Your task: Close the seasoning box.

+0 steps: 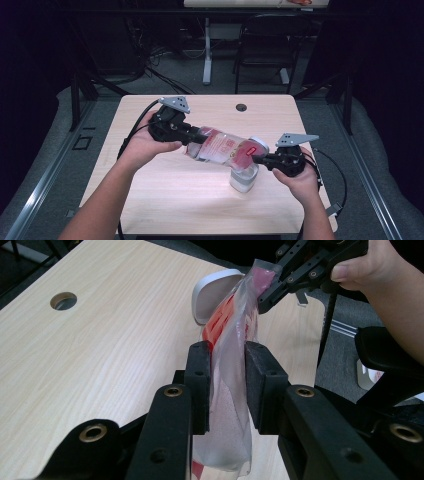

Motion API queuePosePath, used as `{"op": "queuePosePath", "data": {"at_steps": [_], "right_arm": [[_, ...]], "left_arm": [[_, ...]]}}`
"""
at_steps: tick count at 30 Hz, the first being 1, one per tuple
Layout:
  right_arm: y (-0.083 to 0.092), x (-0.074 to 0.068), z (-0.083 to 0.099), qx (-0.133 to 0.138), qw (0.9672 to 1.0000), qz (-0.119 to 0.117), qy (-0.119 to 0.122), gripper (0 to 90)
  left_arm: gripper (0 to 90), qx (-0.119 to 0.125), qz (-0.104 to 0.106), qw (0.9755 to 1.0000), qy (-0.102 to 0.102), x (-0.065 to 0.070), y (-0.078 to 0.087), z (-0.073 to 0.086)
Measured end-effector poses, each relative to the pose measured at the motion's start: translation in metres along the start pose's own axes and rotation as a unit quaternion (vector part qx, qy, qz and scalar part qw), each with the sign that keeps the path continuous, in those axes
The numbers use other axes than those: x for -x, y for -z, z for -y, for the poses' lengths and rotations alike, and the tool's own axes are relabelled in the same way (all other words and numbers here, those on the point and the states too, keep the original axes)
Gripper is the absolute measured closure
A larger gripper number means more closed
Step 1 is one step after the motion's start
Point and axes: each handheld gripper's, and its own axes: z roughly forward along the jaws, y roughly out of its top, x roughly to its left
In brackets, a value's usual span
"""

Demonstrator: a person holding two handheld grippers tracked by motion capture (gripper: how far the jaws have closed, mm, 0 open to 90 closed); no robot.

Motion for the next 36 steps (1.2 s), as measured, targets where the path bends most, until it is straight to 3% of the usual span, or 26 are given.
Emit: {"op": "queuePosePath", "data": {"at_steps": [36], "right_arm": [[-0.0014,0.001,0.0008,-0.003,1.0,0.0,-0.002,88.2]], "left_arm": [[73.8,0.001,0.001,1.0,-0.003,0.0013,-0.0012,-0.0036]]}}
